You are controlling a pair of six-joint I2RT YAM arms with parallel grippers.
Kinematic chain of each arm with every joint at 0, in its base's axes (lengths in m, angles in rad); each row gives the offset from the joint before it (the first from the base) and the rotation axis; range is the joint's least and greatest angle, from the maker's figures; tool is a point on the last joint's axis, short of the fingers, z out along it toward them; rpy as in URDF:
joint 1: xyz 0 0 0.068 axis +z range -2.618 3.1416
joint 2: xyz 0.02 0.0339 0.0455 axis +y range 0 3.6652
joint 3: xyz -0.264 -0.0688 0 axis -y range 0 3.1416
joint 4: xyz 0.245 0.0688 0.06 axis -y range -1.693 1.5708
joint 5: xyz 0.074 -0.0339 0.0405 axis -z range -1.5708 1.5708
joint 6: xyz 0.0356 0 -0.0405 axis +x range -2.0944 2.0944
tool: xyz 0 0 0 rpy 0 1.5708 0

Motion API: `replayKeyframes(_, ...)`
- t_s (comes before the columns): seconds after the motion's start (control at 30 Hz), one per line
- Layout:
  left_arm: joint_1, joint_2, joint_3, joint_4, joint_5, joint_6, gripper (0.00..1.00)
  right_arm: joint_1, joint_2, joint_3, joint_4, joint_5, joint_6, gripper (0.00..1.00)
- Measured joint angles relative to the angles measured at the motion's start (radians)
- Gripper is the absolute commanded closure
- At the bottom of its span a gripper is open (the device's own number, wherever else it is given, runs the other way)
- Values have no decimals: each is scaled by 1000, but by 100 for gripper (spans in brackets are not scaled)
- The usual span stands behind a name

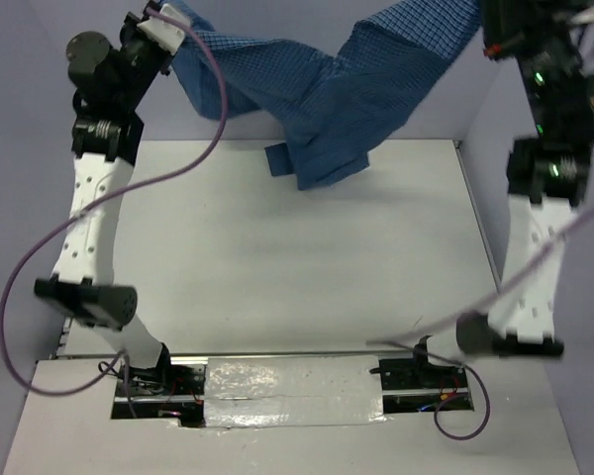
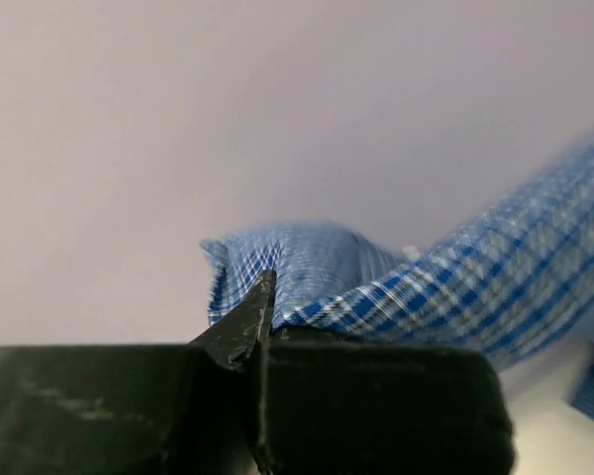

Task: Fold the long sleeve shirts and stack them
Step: Fold the shirt

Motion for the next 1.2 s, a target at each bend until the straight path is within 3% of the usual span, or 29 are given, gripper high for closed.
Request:
replayKeyframes(0.13,-35,-256,-306,-15,49,89,100,22,-371,-243,138,-23,-57,100)
replayKeyframes(0.27,-21,-396,-643,-122,21,204,100,22,-545,-532,142,-26,-111,100)
replayKeyframes(0.4,-6,-470,-1027,-286,-36,354,100,21,-627,-827,-43,-1,-163,100)
replayKeyframes(0.53,-3,-592,-1281,-496,-76,457,100,19,-744,-1077,-253,-36,-195,100)
replayKeyframes(0.67,-5,-736,-1394,-595,-85,487,100,19,-962,-1249,-416,-126,-251,100)
replayKeyframes(0.8,-5,-750,-1465,-609,-111,488,98,19,-1095,-1320,-463,-228,-285,100)
replayKeyframes(1.0,-5,-719,-1509,-659,-140,476,96,19,-1093,-1466,-462,-273,-276,100)
replayKeyframes(1.2,-5,-763,-1516,-729,-174,445,93,19,-1021,-1472,-389,-291,-245,100)
